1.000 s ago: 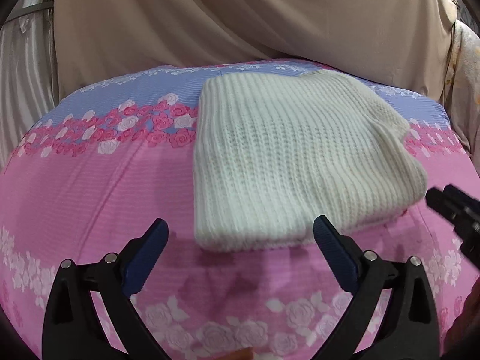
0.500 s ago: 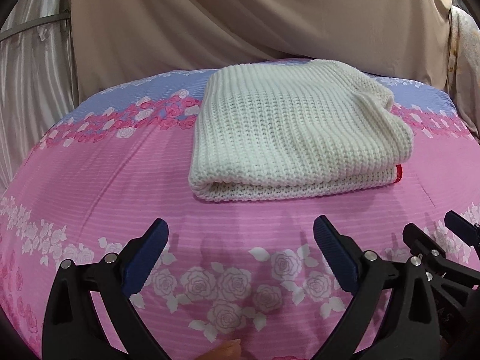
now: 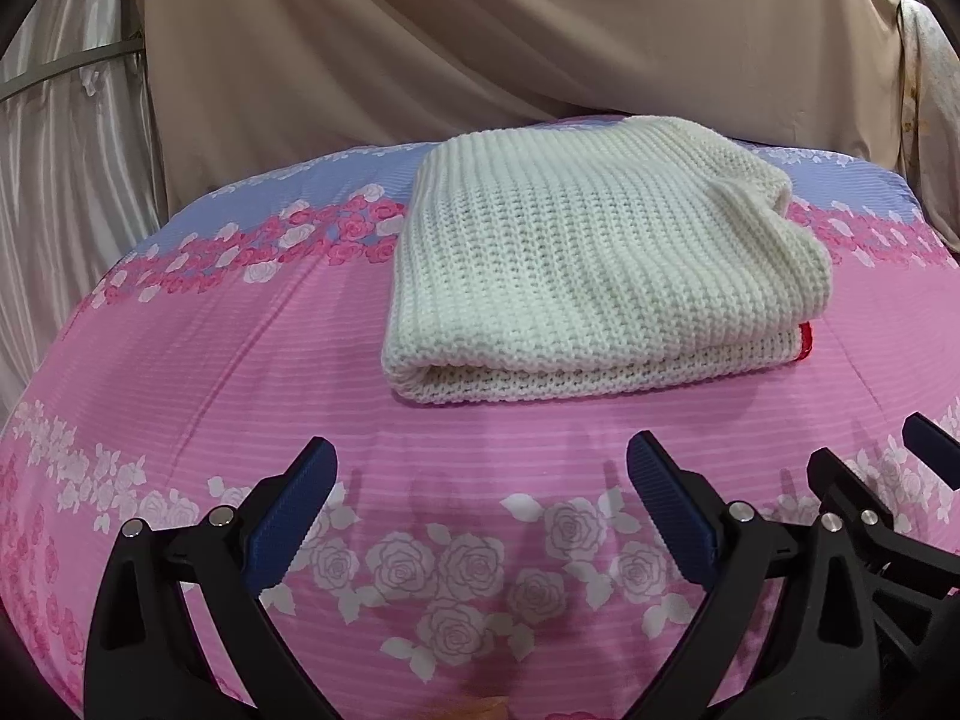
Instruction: Fold small clothes
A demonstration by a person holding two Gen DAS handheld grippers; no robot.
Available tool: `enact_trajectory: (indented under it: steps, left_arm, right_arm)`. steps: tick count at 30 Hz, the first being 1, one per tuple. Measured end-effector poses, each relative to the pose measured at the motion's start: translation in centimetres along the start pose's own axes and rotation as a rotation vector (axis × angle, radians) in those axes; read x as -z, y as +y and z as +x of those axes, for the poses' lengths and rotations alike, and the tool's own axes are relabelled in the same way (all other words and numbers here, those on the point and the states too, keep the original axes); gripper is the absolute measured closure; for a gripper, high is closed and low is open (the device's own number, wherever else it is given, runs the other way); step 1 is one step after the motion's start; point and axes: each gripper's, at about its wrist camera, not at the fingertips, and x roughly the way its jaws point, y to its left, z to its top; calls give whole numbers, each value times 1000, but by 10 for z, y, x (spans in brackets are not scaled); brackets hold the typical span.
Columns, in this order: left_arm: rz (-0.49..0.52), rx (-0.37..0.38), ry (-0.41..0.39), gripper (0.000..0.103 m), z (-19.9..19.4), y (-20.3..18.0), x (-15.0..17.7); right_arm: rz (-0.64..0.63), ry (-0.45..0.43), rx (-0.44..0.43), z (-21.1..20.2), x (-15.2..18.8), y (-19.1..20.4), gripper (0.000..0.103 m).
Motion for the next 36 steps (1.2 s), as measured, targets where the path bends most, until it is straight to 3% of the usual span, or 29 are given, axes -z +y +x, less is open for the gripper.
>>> enact_trajectory:
  steps: [36]
  left_arm:
    - [11,-40,3,12,-2,-8,0]
  right_arm:
    - [-2,0,8,0,1,3,30]
